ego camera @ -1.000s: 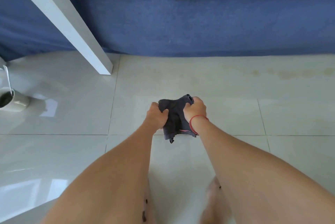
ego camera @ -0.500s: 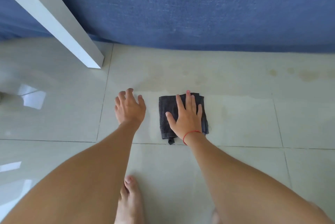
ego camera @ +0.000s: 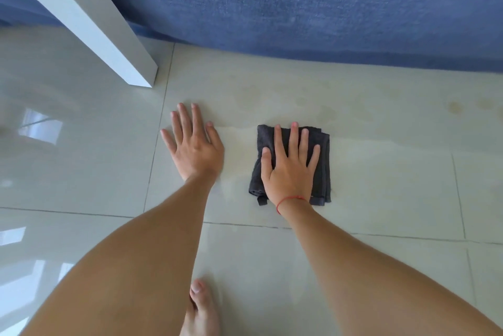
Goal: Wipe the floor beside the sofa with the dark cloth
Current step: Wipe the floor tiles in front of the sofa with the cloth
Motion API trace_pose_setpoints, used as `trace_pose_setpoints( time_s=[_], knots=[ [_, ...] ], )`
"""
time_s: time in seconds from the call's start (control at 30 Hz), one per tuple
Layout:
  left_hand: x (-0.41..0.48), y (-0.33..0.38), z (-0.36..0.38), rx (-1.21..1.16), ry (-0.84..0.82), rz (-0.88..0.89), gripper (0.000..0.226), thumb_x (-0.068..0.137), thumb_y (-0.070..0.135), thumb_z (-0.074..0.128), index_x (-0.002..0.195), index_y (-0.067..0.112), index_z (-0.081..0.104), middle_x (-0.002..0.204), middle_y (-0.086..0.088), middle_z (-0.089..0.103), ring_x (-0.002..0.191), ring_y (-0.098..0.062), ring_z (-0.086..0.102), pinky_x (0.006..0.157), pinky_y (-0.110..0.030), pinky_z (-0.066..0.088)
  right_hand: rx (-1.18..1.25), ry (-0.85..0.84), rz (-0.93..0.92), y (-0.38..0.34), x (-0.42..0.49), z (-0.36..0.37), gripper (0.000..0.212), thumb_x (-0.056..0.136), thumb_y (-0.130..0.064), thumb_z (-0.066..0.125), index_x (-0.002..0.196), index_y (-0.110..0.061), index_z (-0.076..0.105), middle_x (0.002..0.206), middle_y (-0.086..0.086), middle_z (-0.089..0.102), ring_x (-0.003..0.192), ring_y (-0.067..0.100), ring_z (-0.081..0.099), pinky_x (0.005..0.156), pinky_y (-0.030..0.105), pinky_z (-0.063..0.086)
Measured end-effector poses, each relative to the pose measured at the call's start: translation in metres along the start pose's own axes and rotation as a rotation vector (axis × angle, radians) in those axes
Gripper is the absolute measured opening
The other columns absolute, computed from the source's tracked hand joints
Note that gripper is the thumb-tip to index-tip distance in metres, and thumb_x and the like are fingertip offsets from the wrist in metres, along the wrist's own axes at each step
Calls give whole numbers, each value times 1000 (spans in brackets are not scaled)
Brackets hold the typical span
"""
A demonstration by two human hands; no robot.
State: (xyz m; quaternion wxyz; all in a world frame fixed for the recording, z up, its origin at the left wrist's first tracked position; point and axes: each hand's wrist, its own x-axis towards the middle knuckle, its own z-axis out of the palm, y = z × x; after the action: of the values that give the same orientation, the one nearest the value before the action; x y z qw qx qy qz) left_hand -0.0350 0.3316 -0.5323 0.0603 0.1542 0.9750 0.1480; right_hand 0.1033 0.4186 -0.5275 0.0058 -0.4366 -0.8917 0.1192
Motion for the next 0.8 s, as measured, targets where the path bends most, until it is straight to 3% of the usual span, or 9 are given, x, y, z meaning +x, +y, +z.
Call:
trace_pose_setpoints(
  time_s=[0.27,0.4,0.57,0.67,0.73,0.8],
  knots=[
    [0,-1,2,-52,25,7,53,102,31,20,154,24,23,163,0,13,152,-19,5,122,-46,-2,26,-6,24,-36,42,4,52,99,-43,26,150,-30,22,161,7,9,149,28,3,118,54,-1],
    [-1,1,0,-54,39,4,51,102,31,24,153,24,28,162,0,18,151,-19,10,122,-43,1,1,-34,-154,-37,41,2,52,97,-43,24,147,-28,31,159,5,20,148,29,14,117,54,5],
    [22,-8,-18,-25,38,72,50,98,32,36,146,21,43,150,-9,41,137,-30,36,109,-44,25,-10,-127,-371,-6,26,-6,52,98,-40,21,146,-25,33,159,-1,23,148,24,17,119,46,5],
    [37,-15,-23,24,-25,29,54,100,39,30,152,30,27,163,-4,15,150,-25,11,118,-50,5,-13,-126,-363,11,35,-10,55,97,-40,16,148,-24,30,159,-4,22,148,22,15,119,43,4],
    [38,-20,-17,67,-78,-10,57,99,45,22,154,33,17,164,1,1,151,-21,-4,119,-53,-7,9,-67,-212,8,50,-10,55,97,-41,17,147,-23,33,158,-2,25,148,22,17,119,45,8],
    [35,-24,-12,71,-75,-6,57,99,47,19,155,34,15,164,1,1,151,-20,-4,119,-53,-8,38,-18,-26,-7,66,-6,52,100,-40,22,148,-23,31,159,-1,22,148,22,13,119,47,5]
  ],
)
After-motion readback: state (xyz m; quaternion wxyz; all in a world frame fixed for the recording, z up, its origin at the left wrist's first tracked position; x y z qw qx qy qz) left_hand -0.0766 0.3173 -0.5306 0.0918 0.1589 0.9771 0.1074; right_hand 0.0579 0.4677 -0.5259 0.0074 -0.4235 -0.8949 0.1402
